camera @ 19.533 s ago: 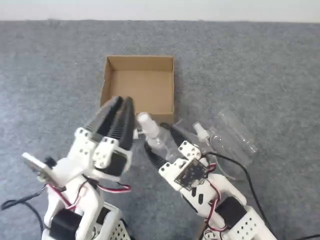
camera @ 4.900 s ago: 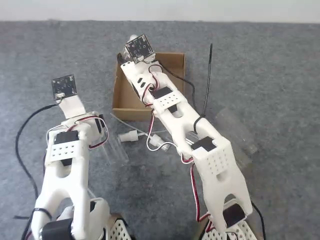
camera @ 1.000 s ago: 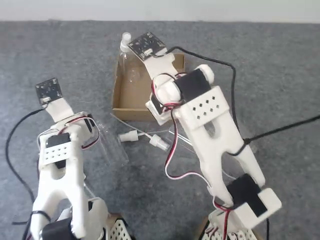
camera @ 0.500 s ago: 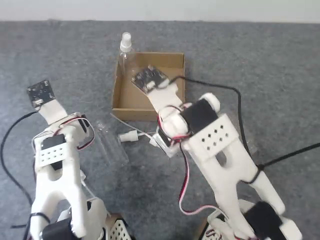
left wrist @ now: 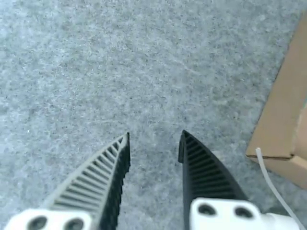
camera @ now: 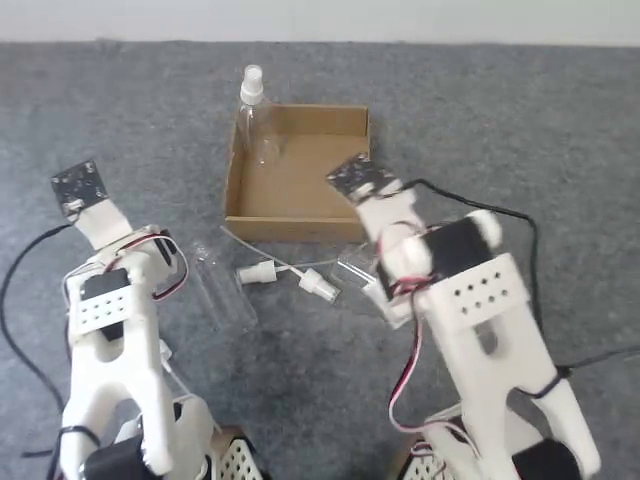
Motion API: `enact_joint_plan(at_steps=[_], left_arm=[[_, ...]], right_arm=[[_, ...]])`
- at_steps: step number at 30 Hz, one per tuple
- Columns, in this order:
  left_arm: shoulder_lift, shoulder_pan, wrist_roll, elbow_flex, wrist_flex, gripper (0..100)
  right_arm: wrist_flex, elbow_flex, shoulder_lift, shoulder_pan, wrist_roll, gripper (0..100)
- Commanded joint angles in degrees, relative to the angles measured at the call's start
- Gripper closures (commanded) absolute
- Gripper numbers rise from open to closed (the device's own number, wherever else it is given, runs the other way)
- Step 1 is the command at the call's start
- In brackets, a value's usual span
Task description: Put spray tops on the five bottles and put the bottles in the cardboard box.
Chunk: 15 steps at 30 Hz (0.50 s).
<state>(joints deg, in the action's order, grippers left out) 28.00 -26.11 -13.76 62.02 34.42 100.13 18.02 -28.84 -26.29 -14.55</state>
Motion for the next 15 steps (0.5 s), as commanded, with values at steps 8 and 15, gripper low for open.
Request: enact_joint_plan(at_steps=[8,15], left_arm=[[2.5,0.1,-0.8,-1.9,-1.7,84],[2.3,0.1,-0.8,-1.8,-1.6,84]], right_arm=[[-13.3,12.4,-2.4,12.4,-14.1,78.7],[-23.0,20.1,-2.4,17.2,-19.7,78.8]])
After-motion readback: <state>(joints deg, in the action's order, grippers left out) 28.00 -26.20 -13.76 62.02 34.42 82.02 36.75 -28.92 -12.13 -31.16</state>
